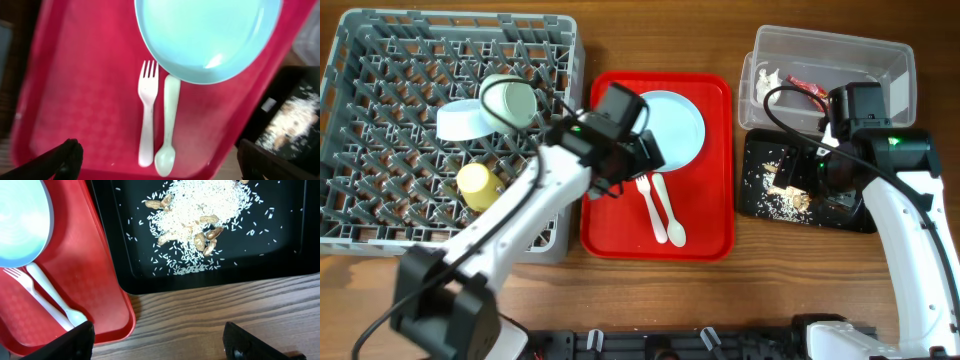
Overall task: Sort waste into correct bins and load items into the dishwasher rack
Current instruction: 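Reach the left gripper to the tray and grasp the white fork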
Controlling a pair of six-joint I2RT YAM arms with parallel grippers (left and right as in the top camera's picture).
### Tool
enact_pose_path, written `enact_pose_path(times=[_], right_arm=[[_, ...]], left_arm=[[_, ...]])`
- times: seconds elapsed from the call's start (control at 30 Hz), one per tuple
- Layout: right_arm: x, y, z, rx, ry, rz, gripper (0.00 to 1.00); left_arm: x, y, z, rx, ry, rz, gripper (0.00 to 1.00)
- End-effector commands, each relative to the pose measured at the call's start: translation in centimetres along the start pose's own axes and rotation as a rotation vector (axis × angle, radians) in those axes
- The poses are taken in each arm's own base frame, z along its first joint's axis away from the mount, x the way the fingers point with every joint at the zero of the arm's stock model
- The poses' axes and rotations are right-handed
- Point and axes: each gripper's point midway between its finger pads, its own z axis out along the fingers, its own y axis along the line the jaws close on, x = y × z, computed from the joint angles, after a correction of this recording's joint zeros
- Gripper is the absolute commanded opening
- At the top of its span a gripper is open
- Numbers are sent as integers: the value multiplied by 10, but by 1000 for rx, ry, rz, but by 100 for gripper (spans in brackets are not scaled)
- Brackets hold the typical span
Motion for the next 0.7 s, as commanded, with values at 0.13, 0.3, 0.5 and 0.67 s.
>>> enact_pose_path(times=[0.13, 0.3, 0.5, 0.67], right_arm=[[-5, -1, -9, 1, -40, -20, 82], [-5, -1, -9, 1, -40, -25, 83], [-5, -1, -9, 1, -40, -25, 82], [-5, -1, -9, 1, -40, -25, 83]], left_arm=[[21, 20, 61, -200, 30, -12, 99], [28, 34, 83, -273, 65, -8, 92], [30, 39, 91, -298, 75, -8, 84], [34, 41, 94, -311, 85, -1, 77]])
